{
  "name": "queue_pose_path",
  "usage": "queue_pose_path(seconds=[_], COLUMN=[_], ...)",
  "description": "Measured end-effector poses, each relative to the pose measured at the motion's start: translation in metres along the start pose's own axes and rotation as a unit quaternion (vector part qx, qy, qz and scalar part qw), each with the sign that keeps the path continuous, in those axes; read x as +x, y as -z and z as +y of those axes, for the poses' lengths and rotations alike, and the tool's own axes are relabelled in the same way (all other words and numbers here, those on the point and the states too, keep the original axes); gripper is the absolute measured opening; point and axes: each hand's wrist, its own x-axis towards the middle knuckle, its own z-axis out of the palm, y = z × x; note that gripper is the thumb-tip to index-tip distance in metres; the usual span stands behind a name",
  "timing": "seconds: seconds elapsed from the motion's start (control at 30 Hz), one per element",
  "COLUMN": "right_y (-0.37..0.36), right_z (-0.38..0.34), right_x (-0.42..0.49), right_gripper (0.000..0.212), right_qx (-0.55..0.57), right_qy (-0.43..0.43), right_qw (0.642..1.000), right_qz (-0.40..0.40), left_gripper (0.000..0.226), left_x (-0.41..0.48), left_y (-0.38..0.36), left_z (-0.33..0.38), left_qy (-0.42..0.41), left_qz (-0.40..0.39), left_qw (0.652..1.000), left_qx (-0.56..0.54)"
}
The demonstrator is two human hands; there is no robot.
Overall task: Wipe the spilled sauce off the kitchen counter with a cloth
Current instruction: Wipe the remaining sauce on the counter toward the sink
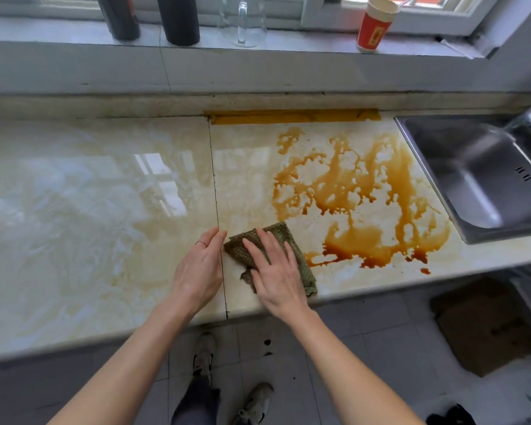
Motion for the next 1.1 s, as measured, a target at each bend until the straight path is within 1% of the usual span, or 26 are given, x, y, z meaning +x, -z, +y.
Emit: queue_pose_path(seconds=[0.13, 0.17, 0.2, 0.23, 0.3, 0.33, 0.37, 0.43, 0.5, 0.53, 0.6, 0.73, 0.83, 0.9, 0.97, 1.03, 1.1], right_y=[0.003, 0.005, 0.007, 0.008, 0.007, 0.004, -0.001, -0.008, -0.003, 0.001, 0.01, 0.028, 0.027, 0.019, 0.02, 0.029, 0.038], right_z=[0.008, 0.017, 0.024, 0.027, 0.019, 0.01, 0.001, -0.005, 0.005, 0.015, 0.037, 0.077, 0.069, 0.055, 0.054, 0.071, 0.089], right_x=[-0.026, -0.026, -0.026, -0.025, -0.026, -0.028, -0.031, -0.038, -0.039, -0.038, -0.041, -0.051, -0.053, -0.054, -0.053, -0.048, -0.044], right_gripper=[0.057, 0.057, 0.057, 0.056, 0.055, 0.055, 0.055, 0.056, 0.06, 0.061, 0.061, 0.067, 0.073, 0.07, 0.063, 0.057, 0.054], right_qx=[-0.014, -0.02, -0.024, -0.027, -0.036, -0.041, -0.04, -0.042, -0.05, -0.053, -0.058, -0.055, -0.008, 0.02, 0.024, 0.018, 0.012], right_qy=[0.127, 0.144, 0.144, 0.127, 0.082, 0.074, 0.081, 0.133, 0.192, 0.207, 0.202, 0.155, 0.094, 0.079, 0.108, 0.129, 0.097], right_qw=[0.991, 0.988, 0.988, 0.991, 0.996, 0.996, 0.996, 0.99, 0.979, 0.975, 0.976, 0.985, 0.995, 0.996, 0.993, 0.989, 0.994], right_qz=[-0.05, -0.051, -0.044, -0.034, -0.02, -0.013, -0.014, -0.033, -0.052, -0.055, -0.052, -0.041, -0.039, -0.029, -0.045, -0.062, -0.044], left_gripper=[0.06, 0.06, 0.059, 0.057, 0.056, 0.056, 0.057, 0.059, 0.057, 0.056, 0.054, 0.055, 0.055, 0.056, 0.056, 0.055, 0.055], left_x=[-0.009, -0.01, -0.012, -0.015, -0.018, -0.02, -0.021, -0.021, -0.019, -0.018, -0.017, -0.018, -0.018, -0.016, -0.011, -0.007, -0.004], left_y=[-0.007, -0.006, -0.006, -0.006, -0.005, -0.005, -0.006, -0.008, -0.011, -0.012, -0.014, -0.013, -0.014, -0.017, -0.021, -0.023, -0.024], left_z=[0.006, 0.007, 0.008, 0.008, 0.008, 0.008, 0.008, 0.01, 0.012, 0.014, 0.017, 0.02, 0.02, 0.024, 0.03, 0.038, 0.041], left_qy=[0.014, 0.018, 0.022, 0.025, 0.031, 0.034, 0.036, 0.04, 0.037, 0.035, 0.031, 0.029, 0.029, 0.027, 0.02, 0.01, 0.006], left_qz=[-0.01, -0.009, -0.007, -0.003, 0.005, 0.009, 0.009, 0.002, 0.0, 0.001, 0.001, -0.001, 0.003, -0.002, -0.008, -0.012, -0.009], left_qw=[1.0, 1.0, 1.0, 1.0, 0.999, 0.999, 0.999, 0.999, 0.999, 0.999, 1.0, 1.0, 1.0, 1.0, 1.0, 1.0, 1.0], left_qx=[0.003, 0.005, 0.006, 0.007, 0.005, 0.003, 0.001, 0.002, 0.0, -0.001, -0.004, -0.008, -0.01, -0.01, -0.008, 0.0, 0.009])
